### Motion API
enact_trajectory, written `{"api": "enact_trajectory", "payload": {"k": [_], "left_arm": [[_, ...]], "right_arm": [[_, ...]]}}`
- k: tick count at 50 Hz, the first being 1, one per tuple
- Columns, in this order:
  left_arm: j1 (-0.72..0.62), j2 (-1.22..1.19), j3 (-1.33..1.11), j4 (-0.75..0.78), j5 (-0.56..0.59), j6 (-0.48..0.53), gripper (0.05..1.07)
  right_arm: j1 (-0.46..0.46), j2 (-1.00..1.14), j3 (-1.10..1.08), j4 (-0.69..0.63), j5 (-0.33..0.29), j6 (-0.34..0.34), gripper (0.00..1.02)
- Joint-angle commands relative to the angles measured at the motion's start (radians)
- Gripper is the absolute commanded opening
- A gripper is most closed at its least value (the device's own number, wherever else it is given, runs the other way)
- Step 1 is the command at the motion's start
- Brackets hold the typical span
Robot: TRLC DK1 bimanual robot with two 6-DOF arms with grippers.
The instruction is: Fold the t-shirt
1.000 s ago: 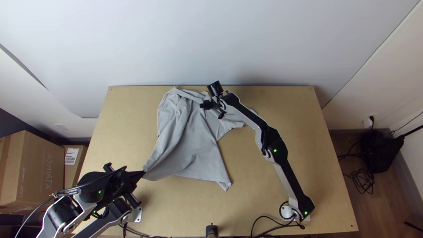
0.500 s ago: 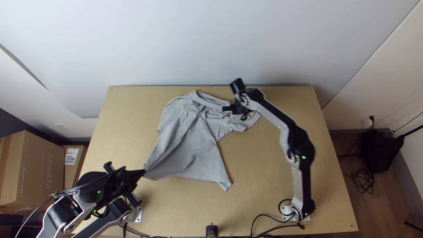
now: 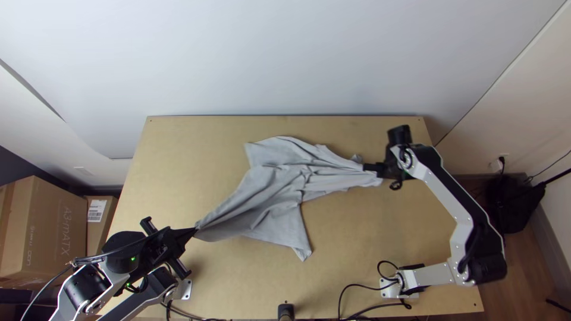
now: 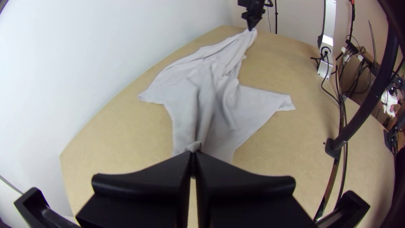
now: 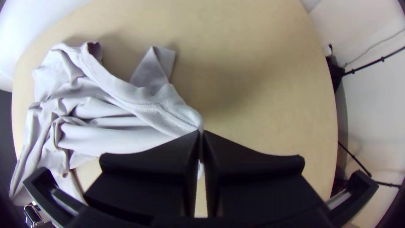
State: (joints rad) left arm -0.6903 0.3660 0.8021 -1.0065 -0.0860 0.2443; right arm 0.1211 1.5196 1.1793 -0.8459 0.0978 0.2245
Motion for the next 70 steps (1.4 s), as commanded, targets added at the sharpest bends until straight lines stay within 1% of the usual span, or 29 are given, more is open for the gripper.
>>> {"api": "enact_trajectory", "payload": {"k": [1,4,7,9,12,13,15,17,20,21,26,29,34,35,36,38,39,41,45,46,48,49,55,57,59,62,65,68,70], "left_arm": [[-0.003,-0.013,0.023,-0.003,0.006,0.024,0.08],[-0.003,-0.013,0.026,-0.004,0.003,0.026,0.08],[-0.002,-0.013,0.026,-0.007,-0.003,0.032,0.08],[-0.002,-0.013,0.026,-0.009,-0.006,0.033,0.08],[-0.002,-0.015,0.028,-0.014,-0.009,0.033,0.08],[-0.002,-0.015,0.029,-0.015,-0.009,0.033,0.08],[0.0,-0.015,0.031,-0.015,-0.009,0.035,0.08],[0.0,-0.015,0.031,-0.015,-0.009,0.035,0.08],[0.005,-0.015,0.029,-0.015,-0.011,0.033,0.08],[0.006,-0.015,0.029,-0.015,-0.011,0.035,0.08],[0.008,-0.015,0.026,-0.017,-0.014,0.033,0.08],[0.011,-0.015,0.022,-0.015,-0.015,0.033,0.08],[0.017,-0.016,0.011,-0.009,-0.021,0.033,0.08],[0.018,-0.015,0.011,-0.004,-0.021,0.033,0.08],[0.023,-0.013,0.012,0.003,-0.021,0.027,0.08],[0.035,-0.006,0.019,0.009,-0.021,0.012,0.08],[0.037,0.001,0.02,0.011,-0.021,0.004,0.08],[0.038,0.011,0.019,0.009,-0.023,-0.008,0.08],[0.052,0.019,0.022,0.013,-0.021,-0.016,0.08],[0.054,0.022,0.023,0.016,-0.021,-0.02,0.08],[0.055,0.03,0.028,0.014,-0.02,-0.03,0.08],[0.055,0.031,0.031,0.013,-0.02,-0.033,0.08],[0.057,0.033,0.034,0.009,-0.021,-0.034,0.08],[0.057,0.034,0.034,0.006,-0.02,-0.039,0.08],[0.057,0.036,0.034,0.005,-0.02,-0.04,0.08],[0.057,0.04,0.032,0.003,-0.02,-0.045,0.08],[0.057,0.05,0.032,0.005,-0.02,-0.05,0.08],[0.057,0.056,0.034,0.005,-0.02,-0.051,0.08],[0.058,0.06,0.034,0.006,-0.02,-0.053,0.08]], "right_arm": [[-0.087,-0.093,-0.116,-0.009,0.016,-0.045,0.02],[-0.153,-0.119,-0.172,-0.022,0.014,-0.047,0.02],[-0.21,-0.119,-0.19,-0.087,0.014,-0.047,0.02],[-0.23,-0.121,-0.191,-0.142,0.016,-0.053,0.03],[-0.245,-0.131,-0.185,-0.173,0.016,-0.056,0.03],[-0.247,-0.142,-0.181,-0.173,0.017,-0.056,0.05],[-0.247,-0.151,-0.168,-0.173,0.022,-0.056,0.22],[-0.242,-0.159,-0.152,-0.174,0.022,-0.048,0.49],[-0.227,-0.161,-0.119,-0.177,0.023,-0.019,0.94],[-0.218,-0.157,-0.104,-0.185,0.022,-0.001,1.0],[-0.156,-0.147,0.003,-0.176,0.022,0.039,0.99],[-0.11,-0.128,0.072,-0.13,0.022,0.062,0.99],[-0.037,-0.029,0.217,-0.13,-0.01,0.061,0.99],[-0.029,-0.001,0.25,-0.145,-0.01,0.055,0.99],[-0.009,0.037,0.299,-0.185,-0.018,0.027,0.99],[0.028,0.119,0.395,-0.274,-0.075,-0.073,0.99],[0.028,0.146,0.431,-0.318,-0.109,-0.099,0.99],[0.025,0.212,0.497,-0.371,-0.191,-0.114,0.99],[0.006,0.309,0.576,-0.386,-0.357,-0.096,0.98],[0.002,0.329,0.591,-0.386,-0.391,-0.065,0.98],[0.003,0.372,0.62,-0.386,-0.429,-0.004,0.98],[0.006,0.39,0.632,-0.386,-0.44,0.012,0.98],[0.037,0.518,0.753,-0.394,-0.443,0.042,0.98],[0.041,0.556,0.79,-0.401,-0.441,0.007,0.98],[0.043,0.576,0.803,-0.395,-0.445,-0.062,0.98],[0.054,0.619,0.861,-0.39,-0.441,-0.066,0.98],[0.071,0.651,0.902,-0.372,-0.406,-0.065,0.95],[0.094,0.669,0.93,-0.337,-0.337,-0.065,0.93],[0.107,0.676,0.931,-0.314,-0.322,-0.073,0.93]]}}
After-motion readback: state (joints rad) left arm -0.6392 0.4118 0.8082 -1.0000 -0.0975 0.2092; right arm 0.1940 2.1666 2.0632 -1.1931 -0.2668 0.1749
